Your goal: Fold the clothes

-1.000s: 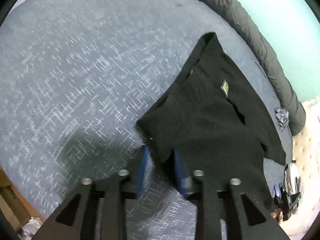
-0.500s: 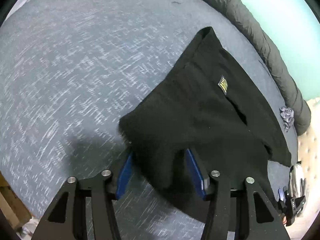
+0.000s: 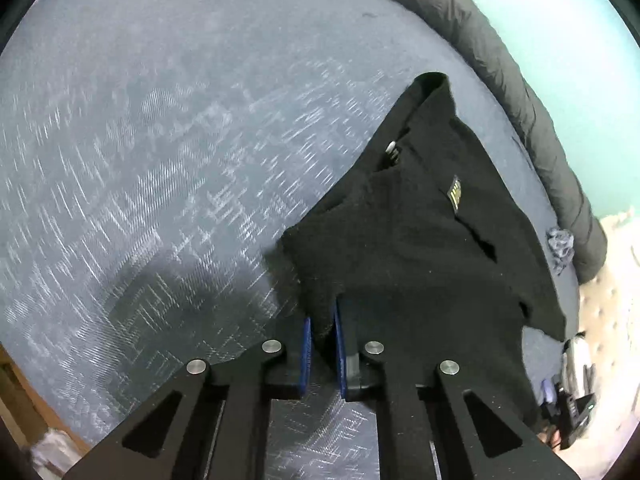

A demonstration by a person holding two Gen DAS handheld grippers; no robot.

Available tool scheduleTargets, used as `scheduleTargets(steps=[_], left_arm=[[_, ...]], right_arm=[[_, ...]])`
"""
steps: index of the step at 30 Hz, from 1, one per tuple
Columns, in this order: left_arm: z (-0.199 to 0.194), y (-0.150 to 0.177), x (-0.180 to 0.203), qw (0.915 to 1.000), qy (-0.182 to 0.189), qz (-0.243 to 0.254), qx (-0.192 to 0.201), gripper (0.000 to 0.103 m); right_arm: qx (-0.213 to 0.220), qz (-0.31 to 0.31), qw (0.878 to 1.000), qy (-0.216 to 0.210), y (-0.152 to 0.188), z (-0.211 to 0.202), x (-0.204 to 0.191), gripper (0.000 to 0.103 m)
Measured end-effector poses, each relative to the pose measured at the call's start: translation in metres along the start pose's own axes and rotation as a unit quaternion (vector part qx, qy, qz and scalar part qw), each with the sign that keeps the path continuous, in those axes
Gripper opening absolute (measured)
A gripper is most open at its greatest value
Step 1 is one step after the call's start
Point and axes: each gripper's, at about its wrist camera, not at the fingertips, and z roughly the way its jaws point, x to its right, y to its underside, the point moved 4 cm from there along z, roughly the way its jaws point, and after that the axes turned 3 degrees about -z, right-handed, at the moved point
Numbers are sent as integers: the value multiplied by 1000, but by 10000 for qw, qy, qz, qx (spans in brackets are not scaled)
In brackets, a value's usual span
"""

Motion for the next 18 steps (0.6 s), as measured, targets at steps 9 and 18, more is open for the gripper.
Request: scheduleTargets(steps=[9,18], left_arm=[[-19,1,-9,9990,88,-365,247,43],[-40,-19,28,9964,-235,510,629,43]], right_arm=[[-66,22,10000,1,1,3,1,40],[-148,-42,9999,9,5,9,0,43]])
